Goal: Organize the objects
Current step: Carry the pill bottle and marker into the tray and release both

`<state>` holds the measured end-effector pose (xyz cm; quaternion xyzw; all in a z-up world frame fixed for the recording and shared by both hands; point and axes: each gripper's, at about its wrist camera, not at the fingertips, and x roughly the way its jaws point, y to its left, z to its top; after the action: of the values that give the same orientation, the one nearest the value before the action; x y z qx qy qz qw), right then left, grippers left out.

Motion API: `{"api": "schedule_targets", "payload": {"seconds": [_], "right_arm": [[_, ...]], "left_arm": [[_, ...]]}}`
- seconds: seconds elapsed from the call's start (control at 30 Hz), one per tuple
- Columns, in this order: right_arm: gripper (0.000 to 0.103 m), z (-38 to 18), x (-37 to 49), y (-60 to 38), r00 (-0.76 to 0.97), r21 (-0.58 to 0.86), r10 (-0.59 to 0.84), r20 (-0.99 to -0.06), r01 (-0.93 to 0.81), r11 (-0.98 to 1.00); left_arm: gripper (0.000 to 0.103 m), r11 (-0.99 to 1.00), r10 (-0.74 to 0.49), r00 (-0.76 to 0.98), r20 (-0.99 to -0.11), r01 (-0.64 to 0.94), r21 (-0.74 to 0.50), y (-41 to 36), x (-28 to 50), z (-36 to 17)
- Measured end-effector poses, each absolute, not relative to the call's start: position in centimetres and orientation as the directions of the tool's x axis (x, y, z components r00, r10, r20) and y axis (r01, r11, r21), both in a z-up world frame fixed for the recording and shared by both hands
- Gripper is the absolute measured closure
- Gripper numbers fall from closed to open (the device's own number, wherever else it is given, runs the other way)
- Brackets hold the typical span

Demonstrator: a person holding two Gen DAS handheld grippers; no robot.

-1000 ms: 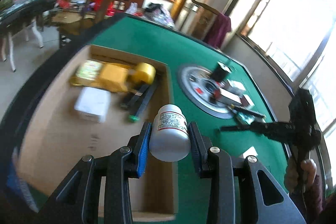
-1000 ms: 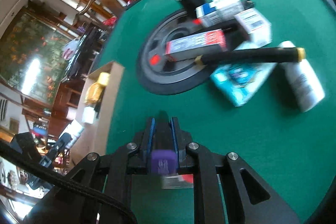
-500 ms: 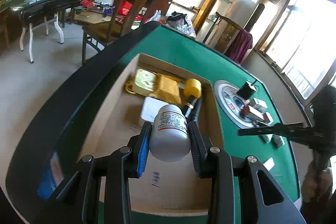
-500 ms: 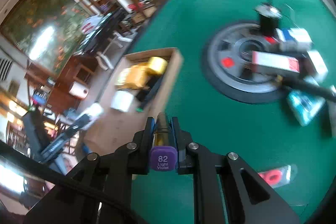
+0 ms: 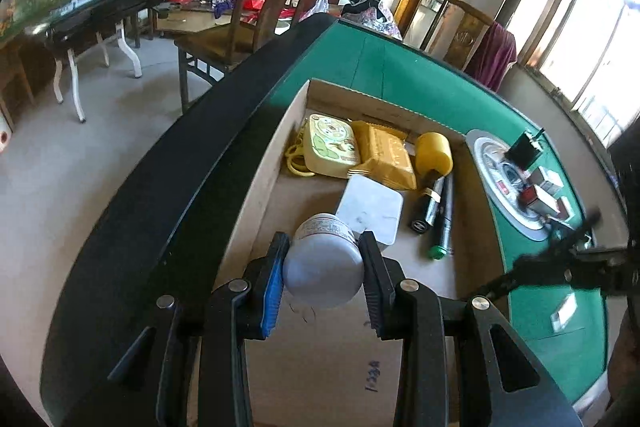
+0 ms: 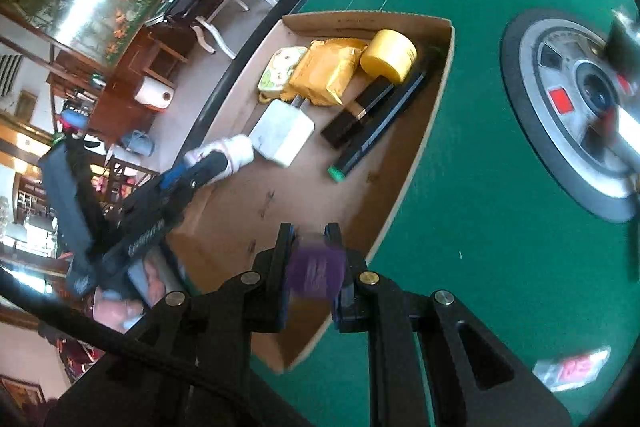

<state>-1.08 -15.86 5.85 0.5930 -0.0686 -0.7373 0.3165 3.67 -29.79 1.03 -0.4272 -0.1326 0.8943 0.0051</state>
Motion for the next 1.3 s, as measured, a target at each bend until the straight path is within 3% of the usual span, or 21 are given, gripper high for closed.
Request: {"api": "schedule_targets", "payload": {"seconds": [0.73, 0.8, 0.87, 0.9, 0.93, 1.1, 1.3], "right_arm": [[0.089, 2.2, -4.6, -21.4, -0.043, 0.430, -0.467, -0.883, 0.325, -0.842], [0.089, 1.9, -4.5, -21.7, -0.040, 0.413, -0.450, -0.892, 0.329, -0.849], [0.089, 2.1, -4.3, -21.5, -0.065, 0.402, -0.445, -0.893, 0.328, -0.855], [0.088, 2.3, -4.1, -21.5, -0.078, 0.400, -0.448, -0.891, 0.333, -0.854], [0.086, 2.7, -3.9, -21.4, -0.095, 0.398, -0.453, -0.887, 0.341, -0.852], [0.065, 5.6, -2.3, -20.4, -0.203, 0.366, -0.464, -0.862, 0.383, -0.848], [0.054, 8.8, -0.4, -16.3, -0.335, 0.353, -0.477, -0.813, 0.369, -0.860]], "left_arm": [[0.072, -0.976, 0.090, -0.644, -0.760, 0.094, -0.195, -29.7, 3.8, -0.8], [0.067, -0.977, 0.104, -0.643, -0.759, 0.078, -0.201, -29.7, 3.9, -0.8], [0.055, -0.974, 0.131, -0.644, -0.754, 0.060, -0.220, -29.7, 4.0, -0.7], [0.043, -0.972, 0.142, -0.641, -0.754, 0.055, -0.230, -29.7, 4.0, -0.6], [0.040, -0.969, 0.150, -0.640, -0.754, 0.054, -0.239, -29.8, 4.1, -0.5], [0.040, -0.946, 0.193, -0.641, -0.743, 0.079, -0.314, -30.5, 4.8, 0.7], [0.035, -0.918, 0.212, -0.724, -0.656, 0.084, -0.389, -30.6, 7.6, 4.6]]}}
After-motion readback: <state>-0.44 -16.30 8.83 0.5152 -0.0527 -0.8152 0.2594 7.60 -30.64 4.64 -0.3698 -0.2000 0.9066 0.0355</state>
